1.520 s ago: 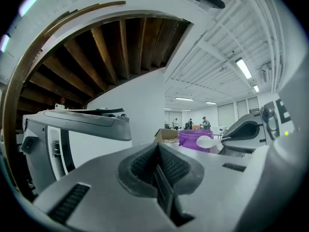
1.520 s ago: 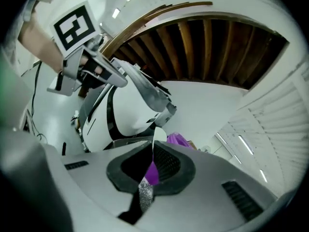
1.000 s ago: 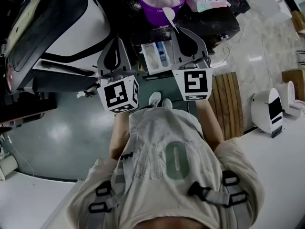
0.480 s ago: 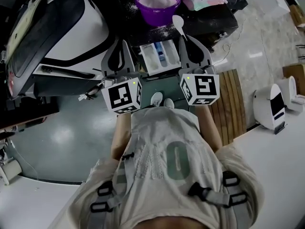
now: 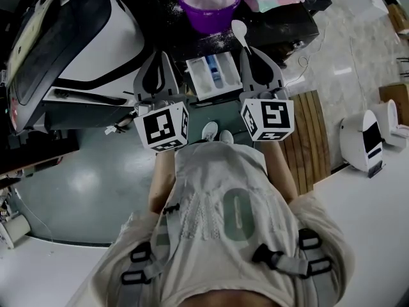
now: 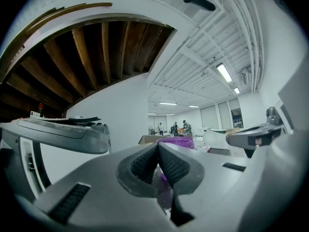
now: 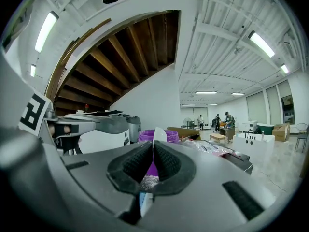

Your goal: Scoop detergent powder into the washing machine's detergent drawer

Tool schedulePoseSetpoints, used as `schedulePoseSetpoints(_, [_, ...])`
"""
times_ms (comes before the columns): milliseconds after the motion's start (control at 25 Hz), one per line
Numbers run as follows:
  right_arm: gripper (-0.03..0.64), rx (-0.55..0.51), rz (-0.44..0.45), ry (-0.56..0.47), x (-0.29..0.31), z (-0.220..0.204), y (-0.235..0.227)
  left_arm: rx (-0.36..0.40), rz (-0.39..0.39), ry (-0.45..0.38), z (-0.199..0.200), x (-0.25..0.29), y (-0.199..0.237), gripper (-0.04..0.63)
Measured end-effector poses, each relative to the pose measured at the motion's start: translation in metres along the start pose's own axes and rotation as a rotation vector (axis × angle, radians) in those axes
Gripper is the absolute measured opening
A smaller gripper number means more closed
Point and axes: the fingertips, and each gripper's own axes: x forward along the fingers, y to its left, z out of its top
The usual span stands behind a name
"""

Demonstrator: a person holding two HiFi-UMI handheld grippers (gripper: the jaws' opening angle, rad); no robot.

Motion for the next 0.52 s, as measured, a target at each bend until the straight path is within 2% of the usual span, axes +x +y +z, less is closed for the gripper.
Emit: schedulePoseSetpoints(520, [0.011, -0.006, 0.007, 0.022, 0.0016, -0.0076, -0.0016, 0.004, 0.000, 0.002, -0.0014, 0.0037, 0.0004, 0.020])
